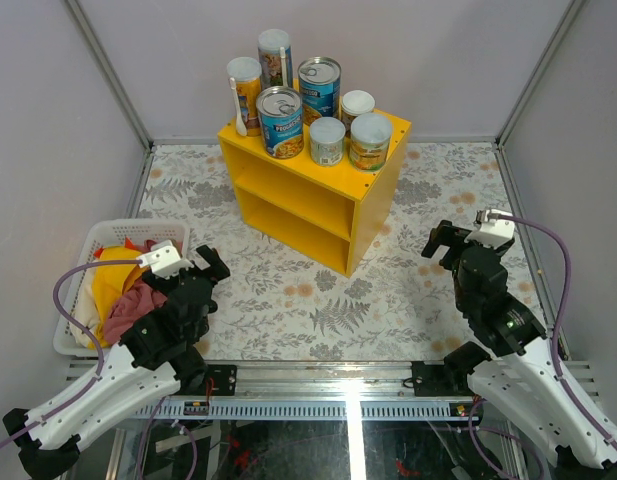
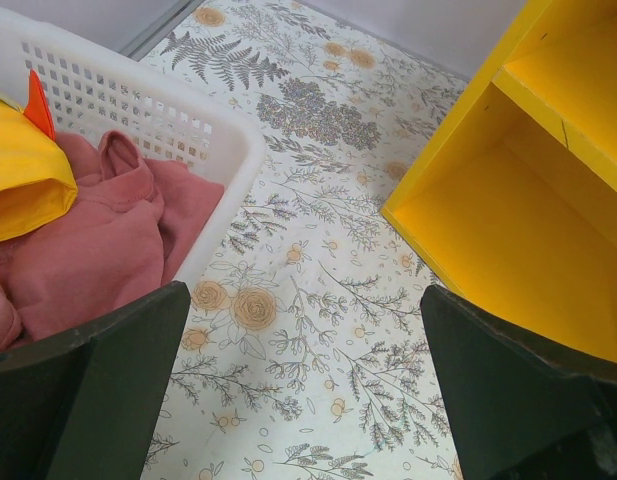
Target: Place and organize the canned foods onto the counter
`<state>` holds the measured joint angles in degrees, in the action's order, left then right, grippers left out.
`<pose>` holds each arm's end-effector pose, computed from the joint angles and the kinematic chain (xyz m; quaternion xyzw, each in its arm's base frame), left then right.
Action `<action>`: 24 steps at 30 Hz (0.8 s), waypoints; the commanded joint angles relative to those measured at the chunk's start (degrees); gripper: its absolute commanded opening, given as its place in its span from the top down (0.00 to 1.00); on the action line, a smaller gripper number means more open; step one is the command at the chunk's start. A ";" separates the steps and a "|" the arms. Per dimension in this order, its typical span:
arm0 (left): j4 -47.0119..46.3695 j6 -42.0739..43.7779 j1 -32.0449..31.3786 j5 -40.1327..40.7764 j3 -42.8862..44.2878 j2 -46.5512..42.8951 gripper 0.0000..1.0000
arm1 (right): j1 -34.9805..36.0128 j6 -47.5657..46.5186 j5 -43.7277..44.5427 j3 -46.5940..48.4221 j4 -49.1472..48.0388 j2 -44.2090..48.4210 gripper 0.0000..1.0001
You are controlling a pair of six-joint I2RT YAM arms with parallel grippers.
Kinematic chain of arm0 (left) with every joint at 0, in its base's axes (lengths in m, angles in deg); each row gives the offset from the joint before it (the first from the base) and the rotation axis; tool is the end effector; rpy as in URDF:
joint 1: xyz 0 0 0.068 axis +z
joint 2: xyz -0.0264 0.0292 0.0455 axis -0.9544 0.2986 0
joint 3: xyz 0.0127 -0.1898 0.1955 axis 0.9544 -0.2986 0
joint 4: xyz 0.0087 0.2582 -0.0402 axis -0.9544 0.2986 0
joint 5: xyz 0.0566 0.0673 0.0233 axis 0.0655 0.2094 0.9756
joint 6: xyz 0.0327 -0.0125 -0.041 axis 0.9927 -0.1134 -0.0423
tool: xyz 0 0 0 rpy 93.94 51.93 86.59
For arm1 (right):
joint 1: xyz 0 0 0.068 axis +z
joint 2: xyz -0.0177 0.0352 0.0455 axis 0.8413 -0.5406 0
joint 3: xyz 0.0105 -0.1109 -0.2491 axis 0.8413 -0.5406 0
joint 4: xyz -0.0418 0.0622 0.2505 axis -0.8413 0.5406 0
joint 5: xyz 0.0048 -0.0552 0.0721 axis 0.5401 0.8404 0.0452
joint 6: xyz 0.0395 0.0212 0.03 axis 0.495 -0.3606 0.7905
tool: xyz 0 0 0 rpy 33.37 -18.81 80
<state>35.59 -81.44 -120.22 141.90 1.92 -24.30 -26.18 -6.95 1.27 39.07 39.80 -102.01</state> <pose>0.0927 -0.0544 0.2589 -0.1870 0.7418 0.0337 0.6432 0.1240 0.0487 0.3206 0.1468 0.7395 0.0335 0.6561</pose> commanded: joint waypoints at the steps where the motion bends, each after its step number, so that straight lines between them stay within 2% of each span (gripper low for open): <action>1: -3.17 0.44 -0.13 1.78 -0.38 -0.11 0.00 | 0.29 -1.20 -1.12 0.32 -3.67 -0.14 0.01; 24: -1.51 -0.13 -0.17 1.40 -0.19 -1.25 0.00 | 0.31 -0.68 -1.59 0.54 -2.21 0.07 0.01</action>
<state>35.63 -81.46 -120.22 141.88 1.92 -25.02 -26.18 -7.46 0.13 39.04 39.10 -102.14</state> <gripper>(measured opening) 0.995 0.993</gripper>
